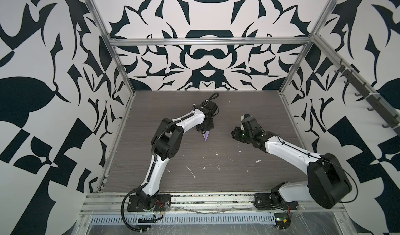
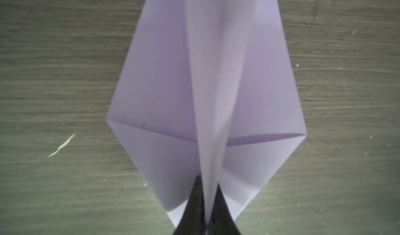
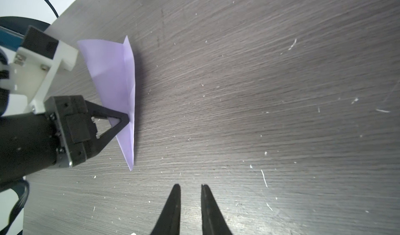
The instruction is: Fold a paper plane with a square sheet of paper (pick it up from the middle)
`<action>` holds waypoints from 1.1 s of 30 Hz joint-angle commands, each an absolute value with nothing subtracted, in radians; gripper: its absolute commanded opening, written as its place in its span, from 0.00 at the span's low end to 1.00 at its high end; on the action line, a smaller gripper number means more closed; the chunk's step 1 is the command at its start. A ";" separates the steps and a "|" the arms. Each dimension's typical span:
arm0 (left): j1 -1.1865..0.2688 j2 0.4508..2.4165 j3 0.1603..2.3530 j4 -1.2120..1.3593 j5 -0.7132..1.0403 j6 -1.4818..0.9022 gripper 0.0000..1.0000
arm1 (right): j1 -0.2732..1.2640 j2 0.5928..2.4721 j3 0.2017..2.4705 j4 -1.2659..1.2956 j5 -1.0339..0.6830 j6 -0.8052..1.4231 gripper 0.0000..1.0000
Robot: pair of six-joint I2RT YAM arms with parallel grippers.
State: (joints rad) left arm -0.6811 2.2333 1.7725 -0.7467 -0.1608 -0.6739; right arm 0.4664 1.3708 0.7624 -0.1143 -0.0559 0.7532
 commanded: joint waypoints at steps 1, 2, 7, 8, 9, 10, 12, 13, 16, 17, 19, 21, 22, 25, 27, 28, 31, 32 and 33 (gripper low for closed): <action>-0.684 2.272 1.808 -0.826 -0.192 -0.686 0.12 | 0.466 1.352 0.751 -0.097 -0.063 0.743 0.22; -0.685 2.278 1.813 -0.842 -0.193 -0.687 0.13 | 0.467 1.349 0.749 -0.097 -0.063 0.744 0.22; -0.686 2.302 1.815 -0.844 -0.188 -0.692 0.17 | 0.466 1.341 0.741 -0.098 -0.063 0.748 0.22; -0.686 2.307 1.817 -0.846 -0.188 -0.693 0.18 | 0.466 1.340 0.740 -0.098 -0.063 0.748 0.22; -0.686 2.311 1.817 -0.849 -0.189 -0.695 0.18 | 0.466 1.339 0.739 -0.099 -0.063 0.748 0.22; -0.685 2.316 1.816 -0.850 -0.185 -0.697 0.18 | 0.467 1.339 0.739 -0.099 -0.063 0.749 0.22; -0.686 2.316 1.814 -0.849 -0.183 -0.701 0.17 | 0.466 1.339 0.739 -0.101 -0.063 0.750 0.22; -0.686 2.311 1.814 -0.848 -0.184 -0.701 0.17 | 0.466 1.339 0.739 -0.101 -0.063 0.751 0.22; -0.686 2.279 1.820 -0.849 -0.183 -0.700 0.17 | 0.466 1.336 0.745 -0.105 -0.061 0.750 0.22; -0.686 2.263 1.822 -0.852 -0.180 -0.698 0.17 | 0.466 1.334 0.749 -0.107 -0.060 0.749 0.22; -0.686 2.217 1.826 -0.859 -0.176 -0.698 0.19 | 0.466 1.332 0.764 -0.120 -0.052 0.743 0.23; -0.686 2.168 1.825 -0.861 -0.171 -0.696 0.25 | 0.466 1.328 0.789 -0.152 -0.025 0.729 0.24; -0.686 2.138 1.815 -0.861 -0.167 -0.692 0.33 | 0.466 1.325 0.806 -0.183 0.007 0.730 0.25; -0.684 2.054 1.795 -0.870 -0.186 -0.689 0.43 | 0.466 1.308 0.851 -0.250 0.108 0.713 0.36; -0.680 2.003 1.781 -0.866 -0.194 -0.679 0.48 | 0.459 1.292 0.876 -0.270 0.154 0.695 0.42; -0.677 1.977 1.775 -0.864 -0.198 -0.673 0.49 | 0.453 1.284 0.891 -0.277 0.167 0.679 0.45; -0.657 1.883 1.736 -0.835 -0.216 -0.654 0.55 | 0.430 1.259 0.933 -0.291 0.221 0.623 0.54; -0.646 1.850 1.716 -0.819 -0.226 -0.647 0.58 | 0.421 1.250 0.946 -0.297 0.239 0.605 0.58; -0.632 1.809 1.685 -0.779 -0.237 -0.634 0.61 | 0.414 1.240 0.960 -0.301 0.263 0.572 0.63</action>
State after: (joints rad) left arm -0.6636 1.8820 1.7428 -0.7940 -0.1936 -0.6567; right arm 0.4320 1.2812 0.8967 -0.2741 0.1509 0.6624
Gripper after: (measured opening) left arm 0.601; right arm 0.611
